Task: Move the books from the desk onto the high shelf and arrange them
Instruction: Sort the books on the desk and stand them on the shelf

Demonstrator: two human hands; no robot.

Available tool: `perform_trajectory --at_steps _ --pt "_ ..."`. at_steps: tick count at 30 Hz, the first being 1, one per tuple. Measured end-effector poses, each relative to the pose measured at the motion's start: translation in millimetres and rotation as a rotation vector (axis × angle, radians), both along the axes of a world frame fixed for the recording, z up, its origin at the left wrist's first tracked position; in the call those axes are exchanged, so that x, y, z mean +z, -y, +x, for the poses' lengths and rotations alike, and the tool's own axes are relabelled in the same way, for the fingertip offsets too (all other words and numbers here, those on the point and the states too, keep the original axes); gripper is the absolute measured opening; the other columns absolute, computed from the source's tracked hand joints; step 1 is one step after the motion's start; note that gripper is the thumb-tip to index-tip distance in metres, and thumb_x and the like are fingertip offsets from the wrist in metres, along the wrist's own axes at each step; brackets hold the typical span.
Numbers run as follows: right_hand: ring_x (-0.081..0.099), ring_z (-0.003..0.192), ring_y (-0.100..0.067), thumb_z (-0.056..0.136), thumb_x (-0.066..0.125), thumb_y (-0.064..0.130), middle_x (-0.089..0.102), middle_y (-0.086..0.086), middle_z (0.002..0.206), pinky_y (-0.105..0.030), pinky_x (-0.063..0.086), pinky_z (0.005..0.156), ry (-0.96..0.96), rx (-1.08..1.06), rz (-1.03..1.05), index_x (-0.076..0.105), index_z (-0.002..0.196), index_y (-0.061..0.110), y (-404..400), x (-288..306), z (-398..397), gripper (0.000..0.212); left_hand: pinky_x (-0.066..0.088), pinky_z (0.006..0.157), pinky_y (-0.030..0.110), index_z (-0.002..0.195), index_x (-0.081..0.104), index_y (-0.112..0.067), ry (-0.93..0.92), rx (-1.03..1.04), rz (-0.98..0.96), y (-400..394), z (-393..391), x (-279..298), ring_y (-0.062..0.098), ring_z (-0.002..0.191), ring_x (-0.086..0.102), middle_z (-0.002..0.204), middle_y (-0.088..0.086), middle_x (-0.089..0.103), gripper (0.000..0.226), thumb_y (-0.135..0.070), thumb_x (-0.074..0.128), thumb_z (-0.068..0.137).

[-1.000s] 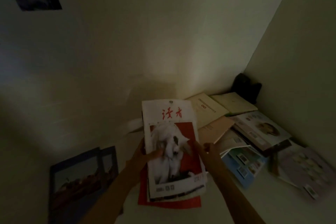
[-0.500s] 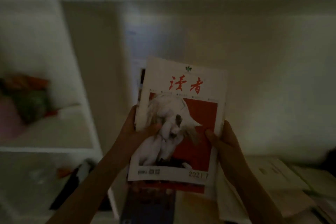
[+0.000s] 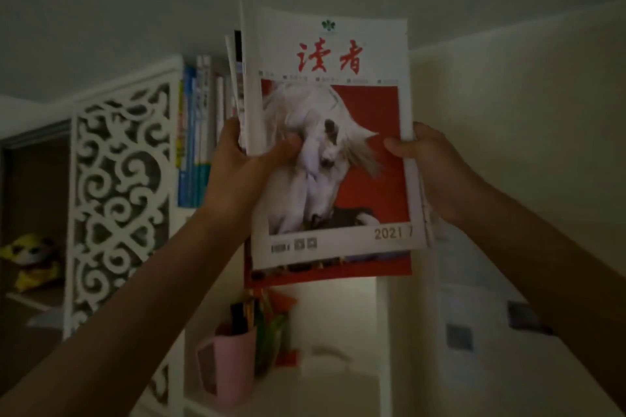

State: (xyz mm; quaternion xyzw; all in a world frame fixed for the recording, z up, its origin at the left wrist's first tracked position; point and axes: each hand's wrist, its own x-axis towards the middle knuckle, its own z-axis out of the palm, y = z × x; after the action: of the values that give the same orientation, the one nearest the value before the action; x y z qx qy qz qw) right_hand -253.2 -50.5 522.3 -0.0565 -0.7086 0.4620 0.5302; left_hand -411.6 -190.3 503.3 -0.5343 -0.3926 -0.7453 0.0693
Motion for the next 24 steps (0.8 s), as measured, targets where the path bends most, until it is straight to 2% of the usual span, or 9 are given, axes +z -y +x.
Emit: perform_trajectory --at_steps 3,5,8,12,14,17,20,22,24 --pt "0.065 0.086 -0.027 0.092 0.052 0.009 0.067 -0.01 0.099 -0.042 0.053 0.081 0.032 -0.008 0.044 0.06 0.112 0.012 -18.4 43.9 -52.1 0.021 0.058 0.073 0.027 0.124 0.048 -0.016 0.046 0.063 0.103 -17.9 -32.9 34.5 0.011 0.093 0.065 0.104 -0.005 0.064 0.054 -0.017 0.074 0.077" --pt "0.065 0.082 -0.025 0.093 0.051 0.008 0.067 -0.009 0.096 -0.039 0.053 0.078 0.036 -0.036 0.064 0.059 0.105 0.015 -30.3 68.1 -81.7 0.017 0.057 0.07 0.024 0.119 0.047 -0.018 0.065 0.065 0.139 -34.4 -54.2 53.4 0.011 0.092 0.064 0.099 -0.007 0.062 0.049 -0.015 0.073 0.078" --pt "0.064 0.082 -0.023 0.093 0.046 0.003 0.066 -0.009 0.098 -0.033 0.052 0.072 0.05 -0.084 0.101 0.057 0.109 0.015 -49.5 93.5 -121.0 0.024 0.053 0.077 0.026 0.111 0.042 -0.027 0.029 0.148 0.189 -61.1 -84.0 71.9 0.011 0.096 0.061 0.102 -0.008 0.058 0.045 -0.018 0.072 0.079" --pt "0.064 0.094 -0.029 0.09 0.045 0.001 0.066 -0.014 0.107 -0.041 0.052 0.08 0.113 -0.122 0.05 0.058 0.117 0.011 -80.0 94.0 -161.3 0.032 0.046 0.057 0.005 0.11 0.04 -0.028 -0.01 0.249 0.206 -95.8 -112.9 66.5 -0.007 0.08 0.054 0.091 -0.021 0.052 0.04 -0.022 0.069 0.083" --pt "0.063 0.096 -0.031 0.089 0.047 0.001 0.066 -0.014 0.107 -0.046 0.05 0.088 0.165 -0.14 0.011 0.059 0.119 0.009 -95.5 84.1 -173.4 0.034 0.042 0.054 -0.001 0.115 0.042 -0.021 -0.014 0.269 0.143 -105.9 -121.5 61.4 -0.005 0.078 0.054 0.09 -0.02 0.05 0.043 -0.018 0.069 0.083" --pt "0.063 0.097 -0.029 0.091 0.049 0.005 0.067 -0.011 0.103 -0.045 0.05 0.09 0.289 -0.118 -0.032 0.058 0.12 0.006 -109.9 70.4 -183.0 0.031 0.042 0.071 0.0 0.128 0.036 -0.014 -0.097 0.33 0.016 -111.1 -128.0 60.1 0.007 0.102 0.053 0.114 -0.006 0.051 0.056 -0.016 0.069 0.082" --pt "0.061 0.093 -0.019 0.09 0.06 0.014 0.064 -0.002 0.096 -0.029 0.048 0.077 0.464 -0.103 0.105 0.054 0.113 0.011 -97.6 63.4 -184.4 0.024 0.025 0.107 0.024 0.148 0.009 -0.014 -0.207 0.539 -0.053 -110.9 -135.0 46.5 0.017 0.133 0.03 0.146 0.007 0.022 0.089 -0.032 0.067 0.083" --pt "0.056 0.098 -0.016 0.084 0.069 0.015 0.059 -0.004 0.114 -0.025 0.047 0.078 0.507 -0.156 0.29 0.041 0.126 0.017 -84.8 64.3 -183.4 0.051 0.017 0.115 0.039 0.149 -0.002 -0.018 -0.378 0.693 -0.045 -103.2 -144.1 29.4 0.018 0.14 0.013 0.153 0.005 0.007 0.096 -0.048 0.06 0.084" --pt "0.047 0.116 -0.014 0.076 0.077 0.016 0.044 -0.002 0.137 -0.027 0.047 0.088 0.554 -0.059 0.496 0.024 0.141 0.021 -75.6 63.6 -183.6 0.084 0.013 0.114 0.037 0.148 -0.005 -0.029 -0.643 0.713 -0.089 -89.9 -160.1 12.1 0.006 0.14 0.001 0.155 -0.009 -0.006 0.095 -0.066 0.05 0.08"
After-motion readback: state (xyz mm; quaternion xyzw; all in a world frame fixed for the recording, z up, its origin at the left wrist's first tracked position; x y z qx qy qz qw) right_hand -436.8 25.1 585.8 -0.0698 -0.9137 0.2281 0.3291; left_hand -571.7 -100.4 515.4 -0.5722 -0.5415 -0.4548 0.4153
